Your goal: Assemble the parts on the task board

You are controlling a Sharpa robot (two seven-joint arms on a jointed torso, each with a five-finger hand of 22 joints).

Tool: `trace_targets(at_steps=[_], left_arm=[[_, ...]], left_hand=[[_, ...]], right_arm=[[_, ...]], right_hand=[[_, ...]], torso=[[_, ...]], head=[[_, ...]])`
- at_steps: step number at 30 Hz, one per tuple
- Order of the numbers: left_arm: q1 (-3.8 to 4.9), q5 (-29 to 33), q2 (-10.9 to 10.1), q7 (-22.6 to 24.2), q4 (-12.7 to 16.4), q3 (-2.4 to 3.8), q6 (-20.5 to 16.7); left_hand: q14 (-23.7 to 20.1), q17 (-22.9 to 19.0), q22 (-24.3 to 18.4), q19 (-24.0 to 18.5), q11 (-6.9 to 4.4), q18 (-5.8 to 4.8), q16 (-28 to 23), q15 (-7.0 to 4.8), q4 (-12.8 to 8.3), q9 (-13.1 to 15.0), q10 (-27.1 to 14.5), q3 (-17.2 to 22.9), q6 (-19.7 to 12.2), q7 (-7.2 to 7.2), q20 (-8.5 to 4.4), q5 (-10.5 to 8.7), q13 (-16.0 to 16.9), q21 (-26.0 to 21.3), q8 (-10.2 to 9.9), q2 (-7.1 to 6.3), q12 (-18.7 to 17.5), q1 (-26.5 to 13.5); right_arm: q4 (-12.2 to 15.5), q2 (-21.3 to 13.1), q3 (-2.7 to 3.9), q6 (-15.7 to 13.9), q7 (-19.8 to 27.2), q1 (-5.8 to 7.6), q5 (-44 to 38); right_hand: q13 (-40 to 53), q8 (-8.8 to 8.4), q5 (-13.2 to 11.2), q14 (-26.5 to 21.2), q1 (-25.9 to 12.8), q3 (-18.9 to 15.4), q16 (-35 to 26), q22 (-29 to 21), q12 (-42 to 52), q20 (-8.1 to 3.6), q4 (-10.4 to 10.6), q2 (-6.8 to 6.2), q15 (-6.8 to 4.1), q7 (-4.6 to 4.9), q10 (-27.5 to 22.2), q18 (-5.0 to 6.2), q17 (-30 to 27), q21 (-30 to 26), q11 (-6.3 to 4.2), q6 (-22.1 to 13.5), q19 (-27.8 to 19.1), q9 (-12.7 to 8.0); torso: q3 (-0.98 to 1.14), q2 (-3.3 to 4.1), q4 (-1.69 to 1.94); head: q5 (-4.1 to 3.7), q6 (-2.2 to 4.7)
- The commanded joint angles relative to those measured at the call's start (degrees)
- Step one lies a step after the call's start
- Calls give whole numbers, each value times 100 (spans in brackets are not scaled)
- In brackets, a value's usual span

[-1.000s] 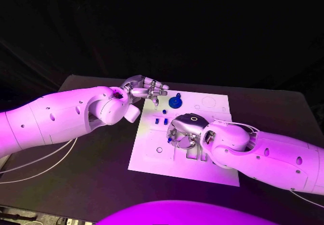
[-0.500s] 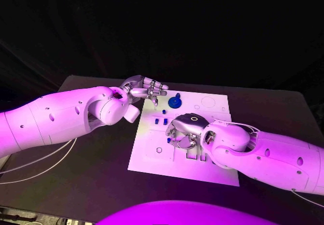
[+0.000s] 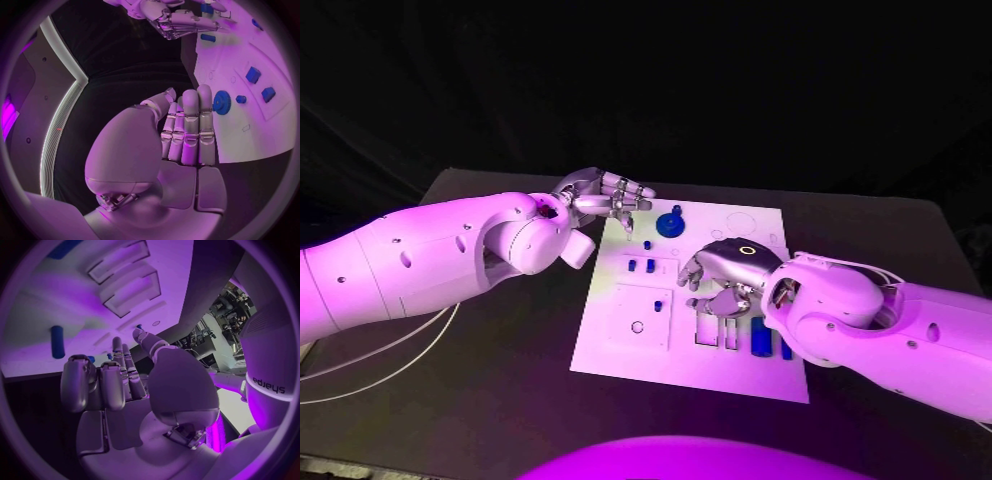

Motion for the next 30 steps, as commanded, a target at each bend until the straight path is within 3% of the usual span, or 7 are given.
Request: trace_targets(at_steps=[1, 5, 11, 21, 25, 30], left_arm=[[5, 6, -1, 33, 8, 4, 63], [4, 6, -3, 42, 5, 3, 75], [3, 9, -5, 48, 2, 2, 85], [3, 10, -12, 49, 4, 1, 124], [3, 10, -20, 46, 5, 0, 128], [3, 10, -31, 43, 6, 0, 127]], left_hand=[[-27, -7, -9, 3, 14, 83, -29, -1, 1, -5, -35, -45, -42, 7, 40, 19, 9, -38, -29, 60, 9, 1], [-27, -7, -9, 3, 14, 83, -29, -1, 1, -5, -36, -44, -42, 7, 40, 19, 9, -38, -28, 61, 9, 1], [-27, -7, -9, 3, 14, 83, -29, -1, 1, -5, -36, -44, -42, 7, 40, 19, 9, -38, -28, 61, 9, 1], [-28, -8, -10, 5, 13, 83, -28, 0, 0, -5, -36, -45, -42, 6, 41, 19, 11, -40, -26, 65, 13, 4], [-28, -8, -10, 5, 13, 83, -28, 0, 0, -5, -36, -45, -42, 6, 41, 19, 11, -40, -26, 65, 13, 4], [-28, -8, -10, 5, 13, 83, -28, 0, 0, -5, -36, -45, -42, 6, 41, 19, 11, -40, -26, 65, 13, 4]], right_arm=[[89, -180, 25, 86, 12, 111, 429], [48, -401, 60, 44, 130, 249, 621], [-159, -459, 75, 155, 161, 302, 428], [-465, -340, 68, 307, 72, 271, -55], [-532, -323, 63, 425, 37, 265, -126], [-595, -290, 56, 499, 17, 232, -165]], right_hand=[[-1, 25, 40, 228, 33, -38, -28, 95, 22, 36, -1, -42, 28, -2, -45, 75, -7, -25, 3, 38, -15, -7], [-31, 18, 46, 223, 76, -67, -37, 90, 6, 38, -20, -63, 34, -3, -135, 76, -20, -37, 13, 52, -19, -26], [-79, -6, 35, 226, 129, -131, -33, 88, -12, 42, -44, -93, 46, -26, -263, 78, -17, -46, 20, 34, -19, -62], [-133, -20, 24, 228, 238, -236, -45, 75, 27, 15, -70, -71, 32, -175, -448, 83, -36, -74, -2, -10, -22, -124], [-138, -18, 16, 226, 246, -258, -48, 75, 40, 15, -72, -75, 34, -195, -467, 83, -41, -77, 1, -12, -22, -132], [-140, -6, 21, 222, 266, -265, -58, 62, 67, 14, -72, -50, 34, -204, -468, 86, -55, -95, -2, 10, -29, -136]], torso=[[-1, -5, -17], [-1, -16, -21], [2, -4, -13], [5, 5, -5], [-4, 3, -6], [7, 8, -16]], head=[[-43, 40], [-137, 101], [-192, 165], [-192, 185], [-192, 186], [-177, 184]])
